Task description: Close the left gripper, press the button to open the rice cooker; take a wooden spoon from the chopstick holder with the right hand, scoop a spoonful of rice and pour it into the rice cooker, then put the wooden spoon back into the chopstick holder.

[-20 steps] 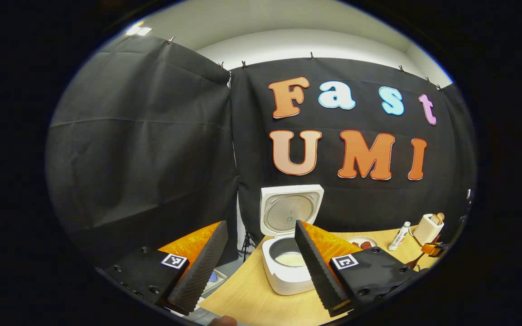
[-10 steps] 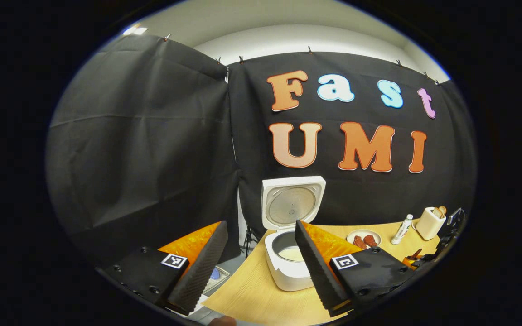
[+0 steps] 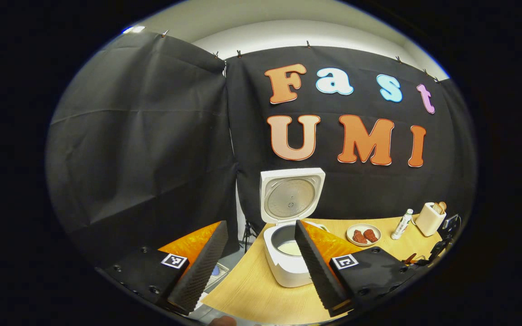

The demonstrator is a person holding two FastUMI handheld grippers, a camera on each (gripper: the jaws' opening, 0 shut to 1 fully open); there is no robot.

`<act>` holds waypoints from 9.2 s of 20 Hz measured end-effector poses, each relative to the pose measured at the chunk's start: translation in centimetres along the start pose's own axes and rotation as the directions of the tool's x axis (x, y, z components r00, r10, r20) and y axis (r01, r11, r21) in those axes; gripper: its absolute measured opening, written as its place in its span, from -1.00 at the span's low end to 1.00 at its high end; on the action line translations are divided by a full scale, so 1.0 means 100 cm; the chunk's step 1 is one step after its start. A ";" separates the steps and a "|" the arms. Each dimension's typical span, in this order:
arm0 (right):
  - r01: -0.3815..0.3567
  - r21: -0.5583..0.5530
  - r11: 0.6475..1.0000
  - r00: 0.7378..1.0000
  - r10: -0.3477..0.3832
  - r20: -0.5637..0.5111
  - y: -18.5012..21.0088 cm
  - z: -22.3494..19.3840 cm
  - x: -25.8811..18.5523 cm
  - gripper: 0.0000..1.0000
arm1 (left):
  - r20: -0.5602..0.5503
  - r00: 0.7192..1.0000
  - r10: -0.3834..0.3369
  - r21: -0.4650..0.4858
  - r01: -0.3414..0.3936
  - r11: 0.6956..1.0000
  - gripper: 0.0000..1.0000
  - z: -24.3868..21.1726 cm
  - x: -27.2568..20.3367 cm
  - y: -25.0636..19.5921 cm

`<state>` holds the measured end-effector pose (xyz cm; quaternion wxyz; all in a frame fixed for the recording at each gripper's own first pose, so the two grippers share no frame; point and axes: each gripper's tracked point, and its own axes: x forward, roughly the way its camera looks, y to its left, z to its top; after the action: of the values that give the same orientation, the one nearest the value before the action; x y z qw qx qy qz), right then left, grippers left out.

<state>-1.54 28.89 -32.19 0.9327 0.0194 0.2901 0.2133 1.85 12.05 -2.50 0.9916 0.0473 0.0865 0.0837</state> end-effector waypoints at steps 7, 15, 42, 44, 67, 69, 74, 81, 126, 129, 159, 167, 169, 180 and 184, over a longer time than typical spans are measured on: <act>-0.065 0.413 0.908 0.992 0.103 -0.070 0.018 -0.017 0.011 -0.95 | -0.030 1.000 0.007 -0.020 -0.008 1.000 1.00 -0.009 0.007 0.003; -0.028 0.743 0.669 0.979 0.167 -0.113 -0.001 -0.036 0.025 -0.95 | -0.045 0.999 -0.017 -0.021 0.016 1.000 1.00 -0.012 0.016 -0.011; -0.190 0.855 0.483 0.955 0.294 0.047 0.010 0.139 0.024 -0.95 | 0.000 1.000 0.014 -0.051 -0.014 0.999 1.00 0.008 0.026 -0.001; -0.221 0.844 0.489 0.950 0.303 0.074 0.024 0.164 0.033 -0.96 | -0.001 1.000 0.017 -0.055 -0.017 0.998 1.00 0.007 0.027 0.001; -0.409 0.583 0.702 0.907 0.383 0.175 0.223 0.295 0.102 -0.95 | -0.026 0.997 0.071 -0.069 -0.073 0.995 1.00 -0.024 -0.006 0.052; -0.407 0.552 0.728 0.910 0.378 0.172 0.229 0.294 0.105 -0.95 | -0.022 0.997 0.069 -0.068 -0.070 0.995 1.00 -0.025 -0.008 0.055; -0.409 0.455 0.791 0.912 0.366 0.183 0.241 0.294 0.109 -0.95 | -0.028 0.999 0.047 -0.088 -0.049 0.995 1.00 -0.033 -0.008 0.058; -0.410 0.344 0.845 0.910 0.356 0.211 0.254 0.300 0.106 -0.96 | -0.029 1.000 0.005 -0.094 -0.007 0.996 1.00 -0.040 -0.006 0.055; -0.443 -0.369 0.817 0.790 0.550 0.269 0.312 0.303 0.068 -0.96 | -0.008 0.994 -0.106 -0.043 0.106 0.993 1.00 -0.034 0.022 0.013; -0.444 -0.376 0.813 0.794 0.551 0.255 0.308 0.299 0.065 -0.96 | -0.009 0.994 -0.108 -0.042 0.107 0.993 1.00 -0.034 0.023 0.011; -0.116 0.246 0.962 0.956 0.041 0.291 -0.126 0.245 -0.016 -0.95 | 0.060 0.968 -0.244 -0.046 0.247 0.968 1.00 0.003 0.036 -0.077; 0.047 0.381 0.923 0.981 -0.114 0.155 -0.214 0.134 -0.053 -0.95 | 0.071 0.969 -0.236 -0.050 0.240 0.969 1.00 0.016 0.035 -0.094; 0.064 0.406 0.912 0.983 -0.129 0.135 -0.220 0.114 -0.057 -0.96 | 0.072 0.968 -0.239 -0.048 0.243 0.969 1.00 0.017 0.034 -0.098; 0.136 0.458 0.879 0.976 -0.199 0.092 -0.221 0.045 -0.043 -0.77 | 0.055 0.966 -0.253 -0.050 0.256 0.965 1.00 0.016 0.028 -0.110; 0.161 0.448 0.879 0.976 -0.209 0.059 -0.212 0.026 -0.030 -0.73 | 0.050 0.967 -0.249 -0.032 0.251 0.968 1.00 0.015 0.029 -0.109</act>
<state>5.82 8.62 -31.79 0.9342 0.2133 0.2815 0.0507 6.65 1.76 -2.72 0.9967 0.0189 0.0674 -0.0413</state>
